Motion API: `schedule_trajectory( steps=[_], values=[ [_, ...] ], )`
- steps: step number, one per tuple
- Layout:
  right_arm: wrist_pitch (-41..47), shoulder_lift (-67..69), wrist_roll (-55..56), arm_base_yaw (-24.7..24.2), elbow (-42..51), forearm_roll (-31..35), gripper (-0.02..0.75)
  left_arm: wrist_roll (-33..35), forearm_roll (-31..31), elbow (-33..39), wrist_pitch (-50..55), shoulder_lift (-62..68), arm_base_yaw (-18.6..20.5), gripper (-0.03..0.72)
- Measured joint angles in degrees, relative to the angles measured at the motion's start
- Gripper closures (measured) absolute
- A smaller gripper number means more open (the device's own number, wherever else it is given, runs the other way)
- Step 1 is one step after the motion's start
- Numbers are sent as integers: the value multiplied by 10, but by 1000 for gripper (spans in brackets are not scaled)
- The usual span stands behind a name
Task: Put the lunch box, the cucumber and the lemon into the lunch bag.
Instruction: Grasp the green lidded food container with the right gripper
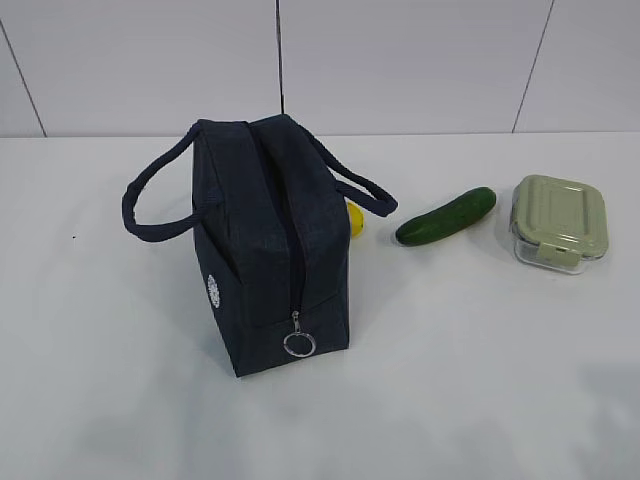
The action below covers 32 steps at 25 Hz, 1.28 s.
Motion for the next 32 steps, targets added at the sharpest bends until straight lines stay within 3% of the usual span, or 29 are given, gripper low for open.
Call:
schedule_trajectory(
  steps=[32],
  values=[
    [0, 0, 0, 0, 0, 0, 197, 0, 0, 0, 0, 0, 0, 453]
  ],
)
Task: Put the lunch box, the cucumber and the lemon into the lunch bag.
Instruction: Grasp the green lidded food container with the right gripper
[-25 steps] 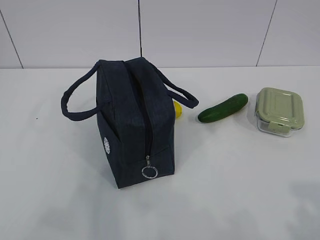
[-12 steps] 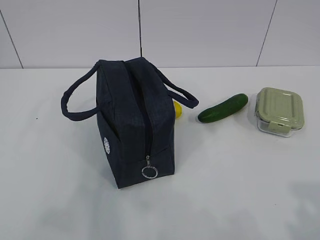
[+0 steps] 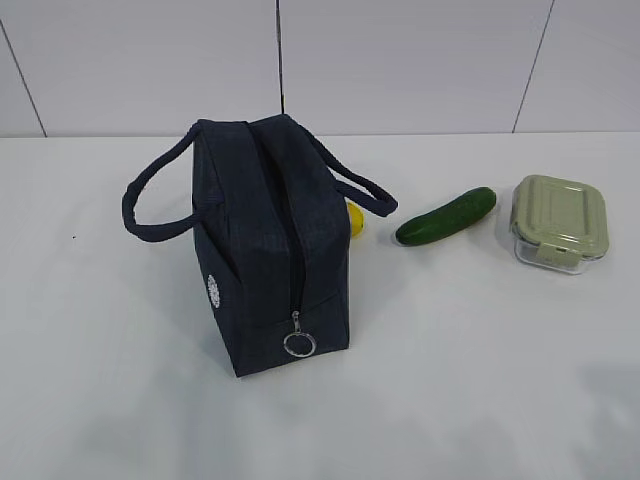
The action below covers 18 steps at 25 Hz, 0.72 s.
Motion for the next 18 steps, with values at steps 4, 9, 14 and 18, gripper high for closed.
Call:
schedule_trajectory(
  steps=[4, 9, 14, 18],
  values=[
    [0, 0, 0, 0, 0, 0, 197, 0, 0, 0, 0, 0, 0, 453],
    [0, 0, 0, 0, 0, 3, 197, 0, 0, 0, 0, 0, 0, 453],
    [0, 0, 0, 0, 0, 23, 197, 0, 0, 0, 0, 0, 0, 453],
    [0, 0, 0, 0, 0, 51, 197, 0, 0, 0, 0, 0, 0, 453]
  ],
)
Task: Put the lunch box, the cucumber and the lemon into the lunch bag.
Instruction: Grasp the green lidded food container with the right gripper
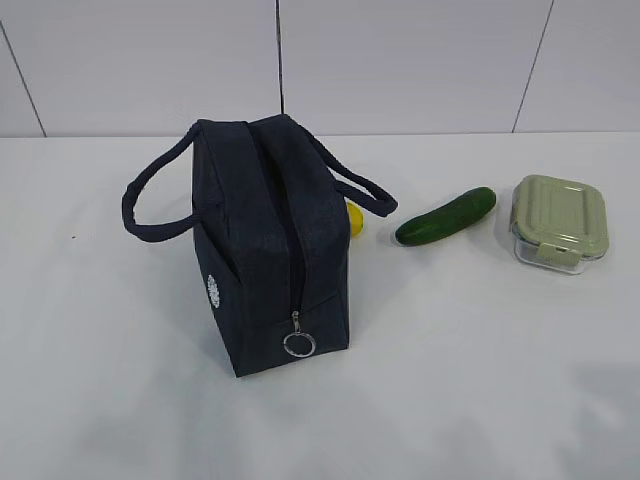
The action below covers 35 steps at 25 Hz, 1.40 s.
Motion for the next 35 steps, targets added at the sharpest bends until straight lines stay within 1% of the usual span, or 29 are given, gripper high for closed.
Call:
schedule_trajectory(
  steps=[15, 17, 21, 25, 31, 35],
  values=[
    [0, 0, 0, 0, 0, 1, 197, 0, 0, 0, 0, 0, 0, 452],
    [0, 0, 0, 0, 0, 1, 186, 0, 0, 0, 0, 0, 0, 440],
    [-1, 9, 0, 0, 0, 1, 135, 0, 0, 0, 0, 0, 0, 374],
    [-1, 34, 0, 0, -3, 1, 130, 0, 0, 0, 0, 0, 0, 351],
    [-48, 93, 1, 0, -4, 49, 151, 0, 0, 0, 0, 0, 0, 349],
    [-104, 155, 1, 0, -15, 60, 155, 0, 0, 0, 0, 0, 0, 349]
  ],
)
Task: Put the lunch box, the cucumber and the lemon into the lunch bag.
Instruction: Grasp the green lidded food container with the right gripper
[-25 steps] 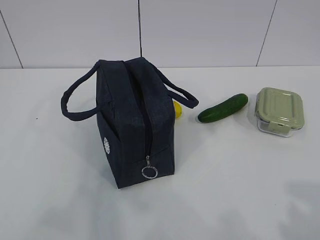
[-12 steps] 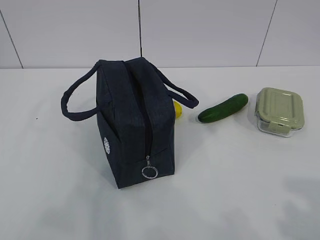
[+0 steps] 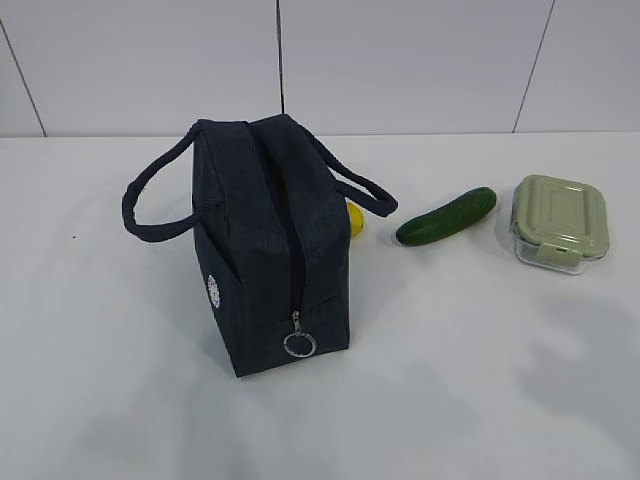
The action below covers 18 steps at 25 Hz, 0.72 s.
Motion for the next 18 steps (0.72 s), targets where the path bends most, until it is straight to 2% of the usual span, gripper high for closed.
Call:
schedule_trajectory(
  steps=[5, 8, 12, 18],
  values=[
    [-62, 96, 0, 0, -40, 12, 155, 0, 0, 0, 0, 0, 0, 349],
    [-83, 167, 0, 0, -69, 49, 156, 0, 0, 0, 0, 0, 0, 349],
    [-96, 264, -21, 0, -111, 97, 156, 0, 0, 0, 0, 0, 0, 349],
    [-118, 380, -49, 0, -195, 125, 156, 0, 0, 0, 0, 0, 0, 349]
  ],
)
